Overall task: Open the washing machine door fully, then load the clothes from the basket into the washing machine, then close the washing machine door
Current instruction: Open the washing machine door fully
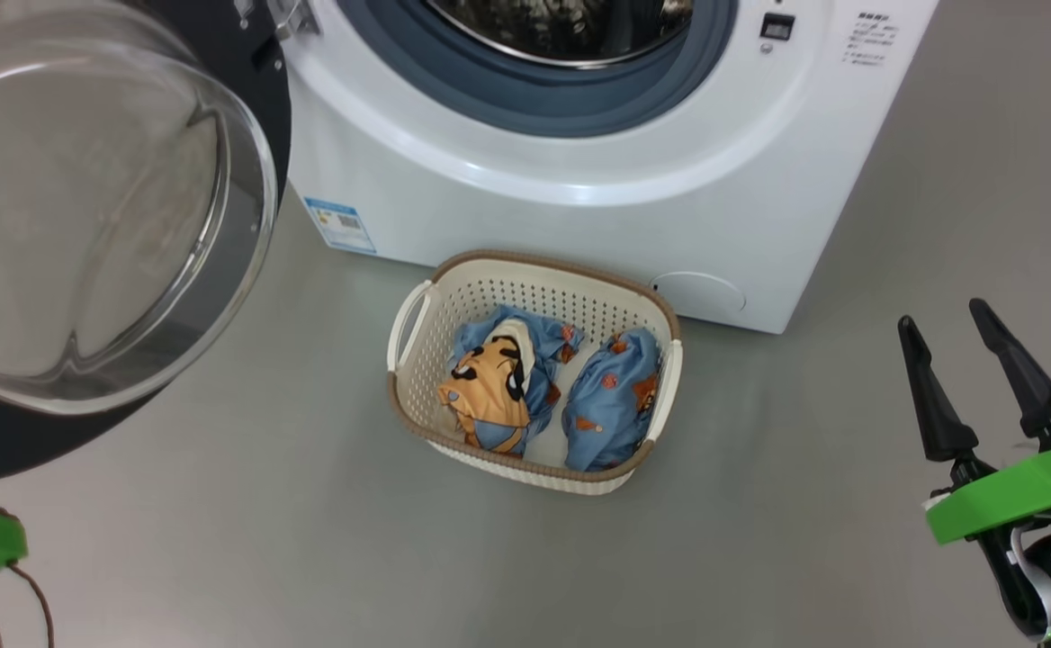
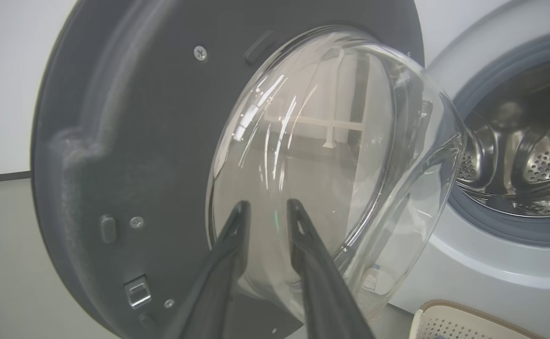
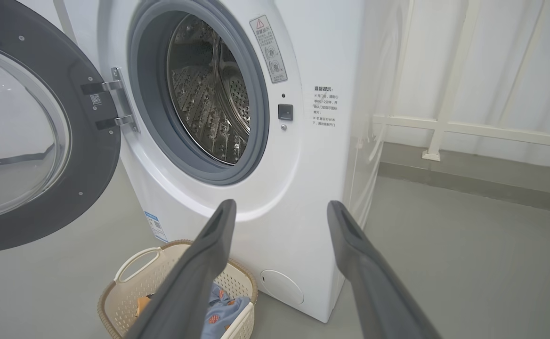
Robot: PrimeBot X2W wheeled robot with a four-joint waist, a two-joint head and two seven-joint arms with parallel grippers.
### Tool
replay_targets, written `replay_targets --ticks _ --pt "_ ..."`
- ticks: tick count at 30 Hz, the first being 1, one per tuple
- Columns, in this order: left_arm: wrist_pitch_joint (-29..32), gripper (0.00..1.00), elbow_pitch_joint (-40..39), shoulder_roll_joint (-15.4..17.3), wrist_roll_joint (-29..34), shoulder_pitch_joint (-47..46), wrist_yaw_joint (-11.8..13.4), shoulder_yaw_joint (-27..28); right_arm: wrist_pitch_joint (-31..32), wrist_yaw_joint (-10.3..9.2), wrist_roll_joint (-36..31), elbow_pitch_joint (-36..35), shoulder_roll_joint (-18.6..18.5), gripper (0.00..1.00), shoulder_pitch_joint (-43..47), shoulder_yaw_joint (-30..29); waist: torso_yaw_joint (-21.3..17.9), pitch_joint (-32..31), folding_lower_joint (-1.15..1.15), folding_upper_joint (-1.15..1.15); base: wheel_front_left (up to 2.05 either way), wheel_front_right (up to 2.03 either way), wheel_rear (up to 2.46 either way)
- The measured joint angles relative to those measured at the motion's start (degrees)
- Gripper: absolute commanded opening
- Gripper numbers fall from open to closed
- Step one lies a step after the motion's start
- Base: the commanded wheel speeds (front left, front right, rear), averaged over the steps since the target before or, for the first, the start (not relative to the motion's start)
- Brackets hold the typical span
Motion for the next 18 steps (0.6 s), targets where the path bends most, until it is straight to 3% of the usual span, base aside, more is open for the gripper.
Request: replay_targets --ticks 1,18 --pt "0.0 1.0 -0.62 0.04 -0.55 0.65 -0.01 -0.46 0.0 0.0 0.0 0.0 0.15 1.0 0.28 -0.03 -0.16 -0.36 0.0 0.0 0.0 0.0 0.0" --pt "0.0 1.0 -10.81 -1.22 -3.25 12.94 -0.15 -8.93 0.0 0.0 0.0 -0.23 2.79 1.0 5.08 -1.68 -6.5 -5.54 0.0 0.0 0.0 0.0 0.0"
